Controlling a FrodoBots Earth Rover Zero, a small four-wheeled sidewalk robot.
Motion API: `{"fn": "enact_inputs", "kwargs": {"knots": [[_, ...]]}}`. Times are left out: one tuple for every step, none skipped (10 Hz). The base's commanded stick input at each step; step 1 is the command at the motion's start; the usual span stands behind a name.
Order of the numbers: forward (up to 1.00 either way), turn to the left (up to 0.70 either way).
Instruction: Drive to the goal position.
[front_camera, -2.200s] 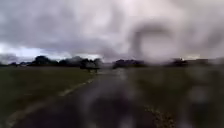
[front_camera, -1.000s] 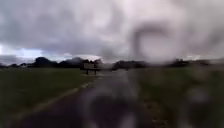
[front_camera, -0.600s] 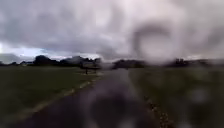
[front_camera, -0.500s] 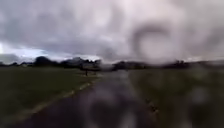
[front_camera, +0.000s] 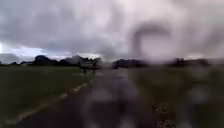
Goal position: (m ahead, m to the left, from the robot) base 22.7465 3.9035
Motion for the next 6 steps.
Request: {"fn": "enact_inputs", "kwargs": {"knots": [[0.70, 0.00], [0.70, 0.00], [0.70, 0.00], [0.70, 0.00], [0.70, 0.00], [0.70, 0.00]]}}
